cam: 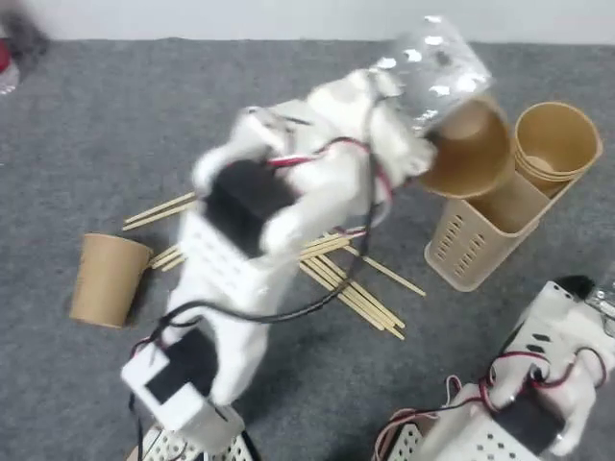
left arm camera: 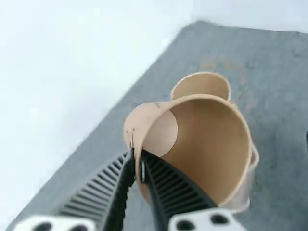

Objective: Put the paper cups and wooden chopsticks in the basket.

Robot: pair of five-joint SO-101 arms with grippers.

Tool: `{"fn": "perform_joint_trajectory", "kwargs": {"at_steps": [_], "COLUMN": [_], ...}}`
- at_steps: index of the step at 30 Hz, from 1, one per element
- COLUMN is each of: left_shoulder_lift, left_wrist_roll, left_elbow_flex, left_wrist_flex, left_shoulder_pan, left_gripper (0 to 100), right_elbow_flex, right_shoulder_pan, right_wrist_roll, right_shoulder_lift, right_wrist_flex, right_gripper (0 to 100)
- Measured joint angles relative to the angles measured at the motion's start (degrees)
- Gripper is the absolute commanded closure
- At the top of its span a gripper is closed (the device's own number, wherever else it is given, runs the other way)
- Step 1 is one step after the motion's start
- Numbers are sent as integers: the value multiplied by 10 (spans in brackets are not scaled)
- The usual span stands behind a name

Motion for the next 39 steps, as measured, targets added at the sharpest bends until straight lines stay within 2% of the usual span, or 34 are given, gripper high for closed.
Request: {"fn": "perform_joint_trajectory", "kwargs": {"at_steps": [4,11,15,30,34,39], "left_shoulder_lift": [51,85,122,246,246,251], "left_wrist_roll": [0,0,-1,1,31,61], "left_elbow_flex": [-1,-1,-1,-1,-1,-28], "left_wrist_flex": [-70,-169,-188,-239,-263,-254], "left_shoulder_pan": [20,69,95,91,92,92], "left_gripper": [991,991,991,967,879,907], "right_elbow_flex": [58,67,70,77,77,77], "right_shoulder_pan": [1,-8,-15,-18,-18,-18], "right_wrist_roll": [0,-2,-2,-2,-2,-2], "right_shoulder_lift": [8,8,4,8,8,8], "right_wrist_flex": [-47,-58,-58,-62,-62,-62], "right_gripper": [991,991,991,991,991,991]}}
